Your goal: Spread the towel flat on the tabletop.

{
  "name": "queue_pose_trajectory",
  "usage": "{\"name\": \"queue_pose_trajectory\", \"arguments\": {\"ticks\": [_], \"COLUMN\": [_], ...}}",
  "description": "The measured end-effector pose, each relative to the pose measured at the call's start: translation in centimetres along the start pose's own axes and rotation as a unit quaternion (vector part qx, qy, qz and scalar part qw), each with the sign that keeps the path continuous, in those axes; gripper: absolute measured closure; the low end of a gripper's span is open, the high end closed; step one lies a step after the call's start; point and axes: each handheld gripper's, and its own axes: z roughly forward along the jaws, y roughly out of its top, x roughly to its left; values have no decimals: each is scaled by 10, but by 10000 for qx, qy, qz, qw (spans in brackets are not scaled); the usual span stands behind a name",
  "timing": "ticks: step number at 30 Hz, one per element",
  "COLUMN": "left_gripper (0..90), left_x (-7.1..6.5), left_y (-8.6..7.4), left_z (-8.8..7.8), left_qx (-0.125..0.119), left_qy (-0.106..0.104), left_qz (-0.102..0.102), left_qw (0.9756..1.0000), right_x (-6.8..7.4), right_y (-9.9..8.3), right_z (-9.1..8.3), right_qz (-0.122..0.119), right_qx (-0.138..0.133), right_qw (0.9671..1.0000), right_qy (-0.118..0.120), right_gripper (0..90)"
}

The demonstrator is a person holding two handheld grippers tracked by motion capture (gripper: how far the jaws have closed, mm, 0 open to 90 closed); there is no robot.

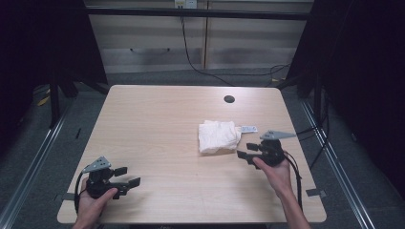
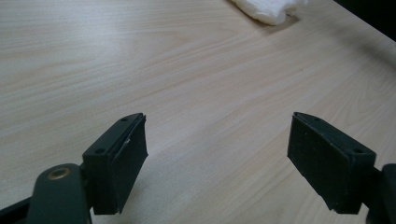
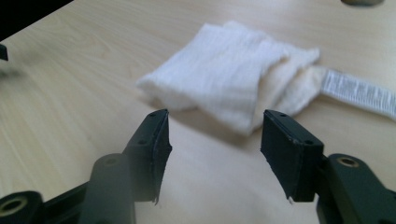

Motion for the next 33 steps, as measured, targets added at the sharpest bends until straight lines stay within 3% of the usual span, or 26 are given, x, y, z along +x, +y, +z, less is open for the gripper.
{"name": "queue_pose_trajectory", "arguments": {"ticks": [6, 10, 11, 14, 18, 23, 26, 28, 31, 33], "left_gripper": [195, 194, 195, 195, 195, 194, 194, 194, 194, 195], "left_x": [-2, -2, -2, -1, -2, -2, -2, -1, -1, 0], "left_y": [0, 0, 0, 0, 0, 1, 0, 1, 1, 1], "left_z": [0, -1, -1, 0, 1, 0, 0, 0, 0, 0], "left_qx": [21, 21, 19, 28, 48, -1, -17, -28, -61, -69], "left_qy": [-42, -60, -56, -57, -56, -70, -62, -43, -59, -52], "left_qz": [72, 86, 90, 89, 110, 108, 107, 89, 63, 63], "left_qw": [10000, 9999, 9999, 9999, 9999, 9999, 9999, 9999, 9999, 9999], "right_x": [-7, -12, -16, -24, -33, -33, -34, -33, -31, -29], "right_y": [48, 60, 63, 62, 58, 49, 46, 42, 33, 33], "right_z": [28, 44, 54, 63, 78, 97, 103, 108, 114, 113], "right_qz": [-246, -234, -193, -51, -52, -187, -97, -184, -306, -346], "right_qx": [127, 287, 445, 514, 738, 932, 913, 1050, 1071, 1160], "right_qw": [9996, 9992, 9985, 9981, 9970, 9954, 9956, 9943, 9938, 9926], "right_qy": [37, 139, 252, 343, 223, 151, 182, 69, 4, -103], "right_gripper": [469, 475, 482, 487, 432, 416, 419, 418, 444, 516]}}
